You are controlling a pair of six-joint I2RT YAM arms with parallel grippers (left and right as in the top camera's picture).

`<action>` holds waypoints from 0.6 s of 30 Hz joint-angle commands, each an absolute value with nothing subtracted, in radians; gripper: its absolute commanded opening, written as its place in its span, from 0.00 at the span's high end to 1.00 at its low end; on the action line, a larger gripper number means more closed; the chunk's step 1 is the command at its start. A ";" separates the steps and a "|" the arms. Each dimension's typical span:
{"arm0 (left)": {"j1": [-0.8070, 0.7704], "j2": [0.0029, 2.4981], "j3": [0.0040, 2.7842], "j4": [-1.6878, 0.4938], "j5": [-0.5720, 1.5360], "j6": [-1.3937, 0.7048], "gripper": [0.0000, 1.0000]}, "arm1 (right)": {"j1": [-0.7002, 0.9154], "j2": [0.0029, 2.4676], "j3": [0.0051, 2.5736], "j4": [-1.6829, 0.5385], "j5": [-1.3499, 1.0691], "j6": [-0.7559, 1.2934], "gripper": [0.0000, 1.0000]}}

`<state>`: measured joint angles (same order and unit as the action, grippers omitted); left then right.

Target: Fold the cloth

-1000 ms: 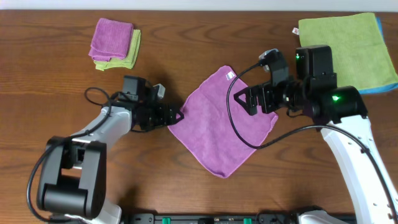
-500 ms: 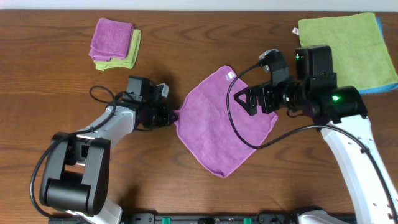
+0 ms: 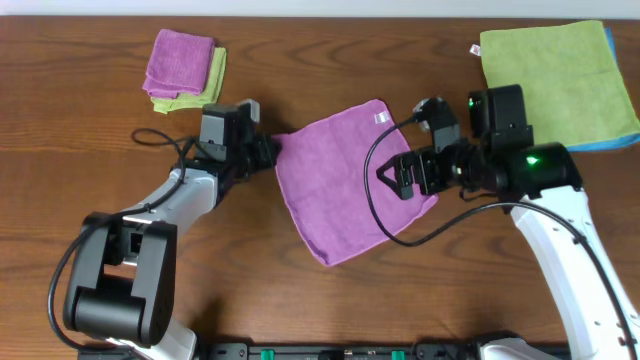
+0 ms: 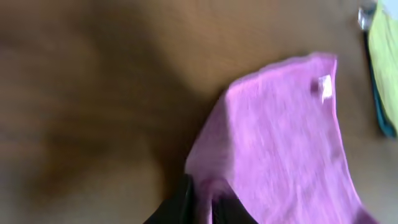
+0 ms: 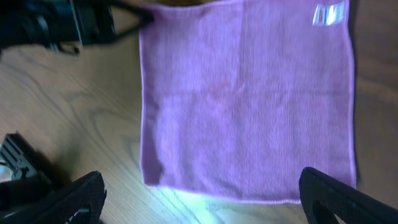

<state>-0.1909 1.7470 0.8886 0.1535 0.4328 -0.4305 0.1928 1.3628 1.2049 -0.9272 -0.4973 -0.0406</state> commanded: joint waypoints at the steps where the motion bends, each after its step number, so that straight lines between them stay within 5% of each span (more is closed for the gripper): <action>1: -0.189 1.763 0.940 0.200 0.277 -0.446 0.87 | 0.191 1.359 1.168 -0.922 -0.498 -0.057 0.01; 5: -0.189 1.798 0.982 0.270 0.213 -0.445 0.87 | 0.191 1.360 1.127 -0.894 -0.498 -0.057 0.01; 7: -0.189 1.818 1.008 0.274 0.210 -0.445 0.78 | 0.191 1.359 1.109 -0.878 -0.498 -0.057 0.01; 9: -0.189 1.822 1.017 0.274 0.200 -0.439 0.56 | 0.191 1.359 1.103 -0.875 -0.498 -0.057 0.01; 10: -0.186 1.819 1.017 0.274 0.191 -0.427 0.34 | 0.191 1.359 1.103 -0.874 -0.498 -0.057 0.01; 12: -0.176 1.809 1.017 0.266 0.192 -0.419 0.07 | 0.187 1.359 1.104 -0.866 -0.497 -0.057 0.01; 18: -0.135 1.709 1.017 0.118 0.233 -0.419 0.05 | 0.125 1.359 1.103 -0.864 -0.464 -0.057 0.01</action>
<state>-0.1547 1.7828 0.9993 0.1551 0.2230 -0.4374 0.1616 1.3632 1.1091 -0.8658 -0.4835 -0.0414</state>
